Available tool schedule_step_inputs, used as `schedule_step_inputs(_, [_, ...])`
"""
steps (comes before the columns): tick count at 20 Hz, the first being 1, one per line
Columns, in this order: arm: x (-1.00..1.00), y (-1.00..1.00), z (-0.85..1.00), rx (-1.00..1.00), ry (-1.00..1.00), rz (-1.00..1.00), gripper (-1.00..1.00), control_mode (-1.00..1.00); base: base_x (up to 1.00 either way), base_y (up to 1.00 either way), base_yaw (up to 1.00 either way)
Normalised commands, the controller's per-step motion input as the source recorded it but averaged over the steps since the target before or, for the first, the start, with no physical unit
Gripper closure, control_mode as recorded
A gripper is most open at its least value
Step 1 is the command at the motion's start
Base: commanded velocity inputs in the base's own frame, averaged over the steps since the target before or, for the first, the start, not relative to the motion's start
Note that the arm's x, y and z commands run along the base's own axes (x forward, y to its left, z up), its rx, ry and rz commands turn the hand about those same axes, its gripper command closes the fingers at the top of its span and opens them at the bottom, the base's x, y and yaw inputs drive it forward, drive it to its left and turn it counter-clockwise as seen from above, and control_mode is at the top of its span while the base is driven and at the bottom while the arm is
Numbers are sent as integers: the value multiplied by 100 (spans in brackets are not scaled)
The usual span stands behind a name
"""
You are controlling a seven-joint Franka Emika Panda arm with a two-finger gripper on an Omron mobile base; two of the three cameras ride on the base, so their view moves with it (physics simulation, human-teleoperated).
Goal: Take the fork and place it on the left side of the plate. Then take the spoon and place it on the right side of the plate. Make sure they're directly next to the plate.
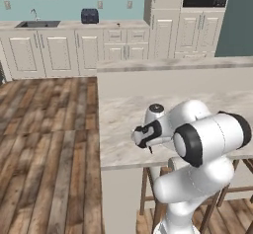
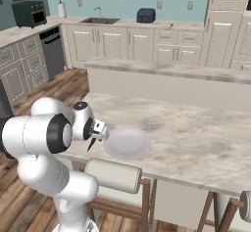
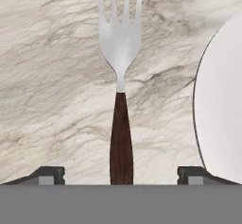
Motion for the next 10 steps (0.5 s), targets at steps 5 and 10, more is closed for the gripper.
schedule_step_inputs(5, [-38, 0, 55, 0, -19, -1, -100, -100, 0, 0, 0])
schedule_step_inputs(10, [-27, 0, 82, 0, -14, -1, -100, -100, 0, 0, 0])
